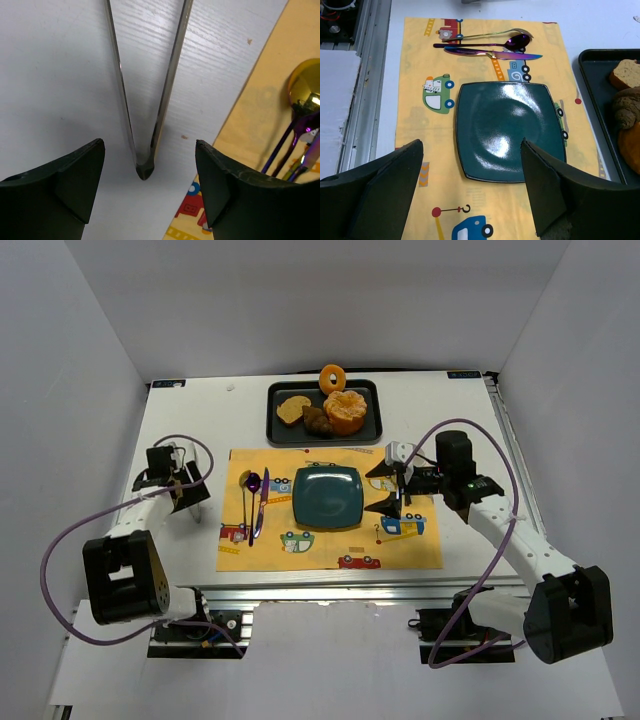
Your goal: Place the bread
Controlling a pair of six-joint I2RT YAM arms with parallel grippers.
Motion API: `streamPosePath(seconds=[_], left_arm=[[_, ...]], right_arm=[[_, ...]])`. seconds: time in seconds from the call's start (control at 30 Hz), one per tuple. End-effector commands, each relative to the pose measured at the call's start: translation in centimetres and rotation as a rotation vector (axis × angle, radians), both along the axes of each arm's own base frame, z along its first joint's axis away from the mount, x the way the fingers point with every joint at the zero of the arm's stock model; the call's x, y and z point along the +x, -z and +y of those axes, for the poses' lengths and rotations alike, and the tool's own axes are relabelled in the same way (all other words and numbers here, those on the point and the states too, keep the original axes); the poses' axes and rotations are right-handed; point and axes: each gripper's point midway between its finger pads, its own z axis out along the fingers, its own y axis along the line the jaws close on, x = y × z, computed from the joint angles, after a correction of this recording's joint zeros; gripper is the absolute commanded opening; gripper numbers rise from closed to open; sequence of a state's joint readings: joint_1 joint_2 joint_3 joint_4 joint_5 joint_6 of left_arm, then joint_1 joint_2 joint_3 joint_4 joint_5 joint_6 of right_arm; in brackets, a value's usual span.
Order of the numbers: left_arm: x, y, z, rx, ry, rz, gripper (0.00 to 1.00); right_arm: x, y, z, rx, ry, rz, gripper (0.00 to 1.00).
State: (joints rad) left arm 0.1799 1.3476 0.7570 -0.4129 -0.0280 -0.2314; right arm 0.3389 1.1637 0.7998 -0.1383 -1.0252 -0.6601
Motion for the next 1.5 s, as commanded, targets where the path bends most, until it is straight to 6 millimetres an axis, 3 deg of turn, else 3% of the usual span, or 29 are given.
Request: streamPosePath(seconds=[0.0, 0.27, 0.5, 0.63, 0.7, 0.8, 0.83, 0.93, 1.0, 1.07, 1.23, 1.33, 1.47], left_arm=[[2.6, -1.7, 1.3, 0.081, 0.009, -0.081, 0.82], [5.8, 1.2, 1.6, 0.095, 0.069, -0.073, 0.75], [6.2, 3.1, 2.3, 0.123, 0.068, -0.031, 0.60], [5.9, 3.9, 2.3, 0.128, 0.081, -0.010, 0.33], [6.0, 3.7, 1.7, 0.104, 0.100, -0.020, 0.15], [7.4, 0.3, -0.5, 0.024, 0.152, -0.143, 0.04], [8.1, -2.5, -1.2, 0.013, 0.166, -0.222, 0.02], [9.5, -8.0, -6.3, -0.105, 0.327, -0.373, 0.01], [9.4, -9.3, -9.8, -0.133, 0.425, -0.381, 0.01], [9.5, -10.1, -13.6, -0.211, 0.505, -0.359, 0.01], [11.0, -11.1, -17.6, -0.545, 0.377, -0.348, 0.05], [12.1, -10.5, -19.1, -0.664, 0.334, -0.294, 0.06], [12.9, -10.1, -19.9, -0.667, 0.336, -0.252, 0.11]], right_arm=[[0.0, -0.8, 0.0, 0.032, -0.008, -0.015, 0.83], [0.3, -1.8, -0.4, 0.046, 0.010, -0.021, 0.84], [0.8, -2.4, -0.9, 0.052, 0.034, -0.032, 0.84], [0.9, -2.3, -1.3, 0.054, 0.045, -0.024, 0.84], [1.1, -2.3, -1.3, 0.055, 0.050, -0.018, 0.84], [1.6, -2.8, -1.6, 0.061, 0.078, -0.004, 0.85], [2.0, -3.1, -1.8, 0.071, 0.091, -0.008, 0.85], [2.6, -4.2, -2.1, 0.104, 0.104, 0.026, 0.85], [3.1, -4.9, -2.0, 0.123, 0.109, 0.034, 0.85], [3.6, -4.8, -2.1, 0.129, 0.113, 0.046, 0.85], [3.8, -4.8, -2.4, 0.131, 0.120, 0.051, 0.85], [3.8, -4.9, -2.6, 0.133, 0.124, 0.044, 0.85], [3.7, -4.8, -2.9, 0.135, 0.125, 0.043, 0.85]])
